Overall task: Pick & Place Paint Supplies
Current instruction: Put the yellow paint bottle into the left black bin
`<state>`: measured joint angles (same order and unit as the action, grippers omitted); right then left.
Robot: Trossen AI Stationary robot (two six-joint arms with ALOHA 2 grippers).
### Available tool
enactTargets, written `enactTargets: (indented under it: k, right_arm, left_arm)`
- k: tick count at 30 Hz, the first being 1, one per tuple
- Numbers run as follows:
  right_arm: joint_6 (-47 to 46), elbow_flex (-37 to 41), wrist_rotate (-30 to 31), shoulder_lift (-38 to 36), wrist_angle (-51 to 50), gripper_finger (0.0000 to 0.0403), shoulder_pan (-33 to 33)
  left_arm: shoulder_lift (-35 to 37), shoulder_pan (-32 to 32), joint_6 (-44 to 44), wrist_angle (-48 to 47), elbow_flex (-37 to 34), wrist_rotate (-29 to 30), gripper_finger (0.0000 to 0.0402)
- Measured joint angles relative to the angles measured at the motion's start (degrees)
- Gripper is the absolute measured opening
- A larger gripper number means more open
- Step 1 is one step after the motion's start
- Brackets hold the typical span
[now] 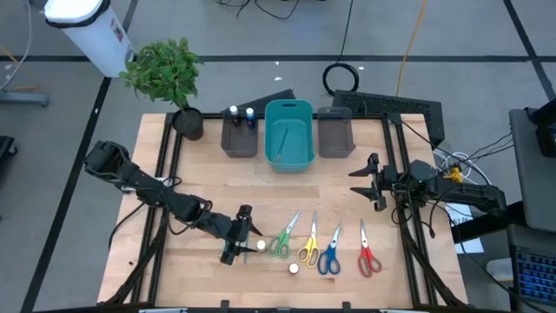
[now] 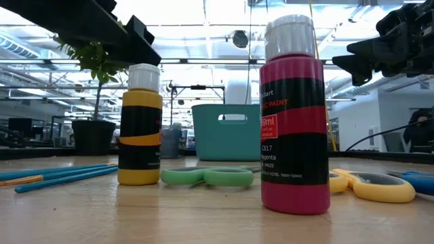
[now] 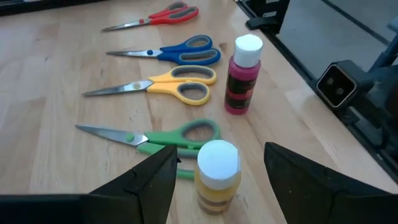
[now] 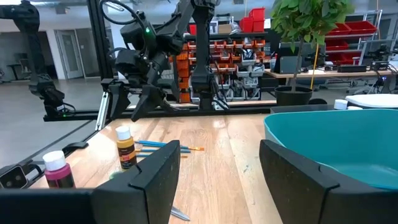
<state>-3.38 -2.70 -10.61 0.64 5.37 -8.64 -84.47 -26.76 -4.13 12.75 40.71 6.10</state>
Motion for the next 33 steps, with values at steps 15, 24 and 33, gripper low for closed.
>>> enactTargets:
  k: [15, 24, 33]
  right_arm:
    - [0.0, 0.0, 0.0, 0.0, 0.0, 0.0212, 0.0]
    - [0.0, 0.0, 0.0, 0.0, 0.0, 0.0212, 0.0]
    - [0.0, 0.0, 0.0, 0.0, 0.0, 0.0212, 0.0]
  left_arm:
    - [-1.8, 0.0, 1.1, 1.1, 0.0, -0.1, 0.0248]
    - [-0.6, 0.2, -4.0, 4.1, 0.0, 0.0, 0.0248]
    - [6.8, 2.9, -12.7, -5.0, 8.5, -1.4, 0.0248]
